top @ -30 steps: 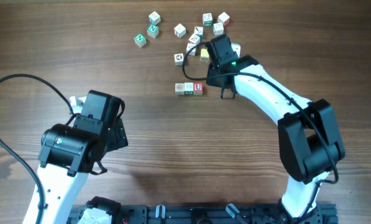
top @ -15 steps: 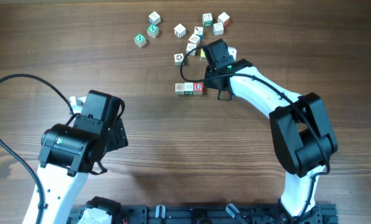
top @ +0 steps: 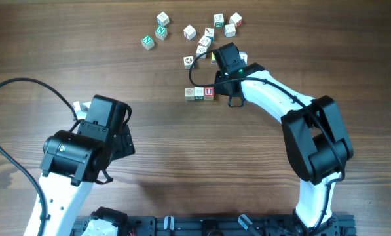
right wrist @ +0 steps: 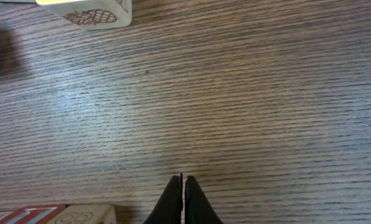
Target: Form a horizontal line
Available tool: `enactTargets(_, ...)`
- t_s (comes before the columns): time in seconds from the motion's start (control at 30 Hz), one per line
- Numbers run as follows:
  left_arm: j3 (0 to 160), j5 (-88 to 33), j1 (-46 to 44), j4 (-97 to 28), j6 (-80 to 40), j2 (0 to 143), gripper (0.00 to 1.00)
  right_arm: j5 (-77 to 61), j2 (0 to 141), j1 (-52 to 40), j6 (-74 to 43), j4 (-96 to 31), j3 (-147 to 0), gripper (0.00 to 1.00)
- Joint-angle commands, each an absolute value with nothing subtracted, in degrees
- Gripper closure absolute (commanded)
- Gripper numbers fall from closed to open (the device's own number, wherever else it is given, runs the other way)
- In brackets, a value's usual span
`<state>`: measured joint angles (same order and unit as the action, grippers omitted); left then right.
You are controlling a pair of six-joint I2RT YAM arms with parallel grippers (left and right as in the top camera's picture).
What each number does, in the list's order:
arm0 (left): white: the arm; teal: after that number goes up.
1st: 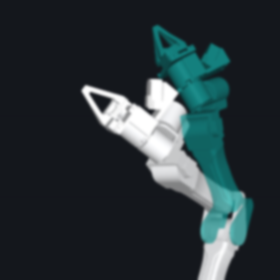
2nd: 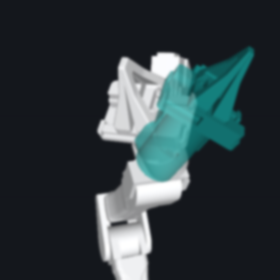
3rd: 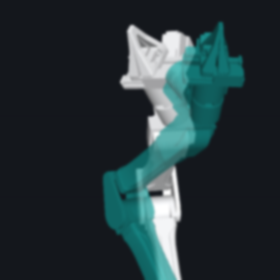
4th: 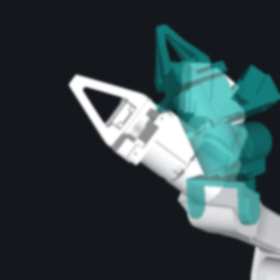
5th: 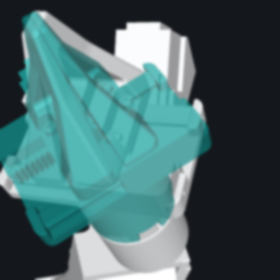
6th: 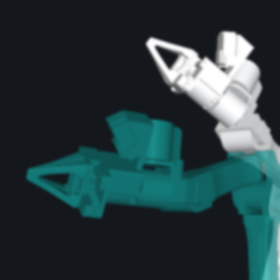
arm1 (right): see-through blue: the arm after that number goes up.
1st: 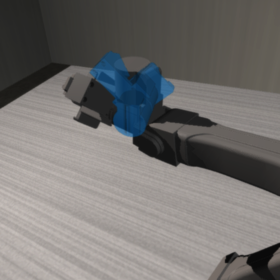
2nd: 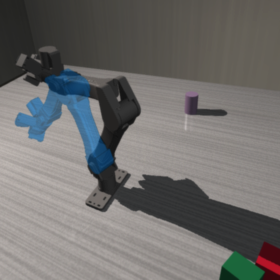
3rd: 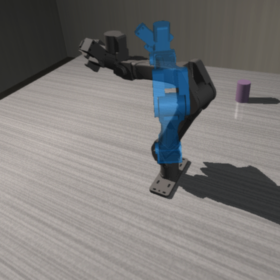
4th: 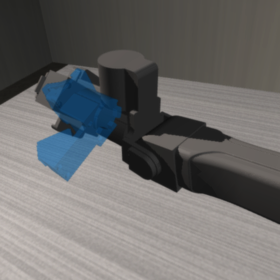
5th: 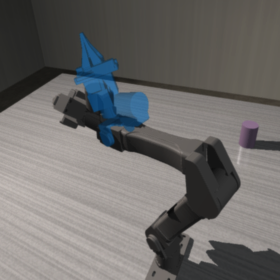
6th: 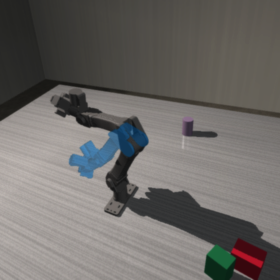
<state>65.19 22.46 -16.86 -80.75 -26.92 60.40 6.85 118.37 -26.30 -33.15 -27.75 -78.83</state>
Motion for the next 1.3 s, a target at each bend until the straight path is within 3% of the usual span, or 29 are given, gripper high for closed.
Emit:
enactTargets(0.0, 64.86, 22.57, -16.60, -80.64, -27.86, 60.01, 0.00, 5.48, 119.68, -26.59, -32.75, -27.31, -78.35, 0.96)
enactTargets(0.33, 64.86, 22.57, -16.60, -80.64, -27.86, 60.01, 0.00, -0.27, 119.68, -26.59, -32.73, -26.20, -78.35, 0.95)
enactTargets(0.63, 64.86, 22.57, -16.60, -80.64, -27.86, 60.01, 0.00, 6.83, 119.35, -26.37, -32.12, -26.61, -78.59, 0.95)
enactTargets(1.27, 64.88, 22.59, -16.60, -80.64, -27.86, 60.01, 0.00, 8.64, 108.05, -26.04, -30.15, -26.72, -78.81, 0.96)
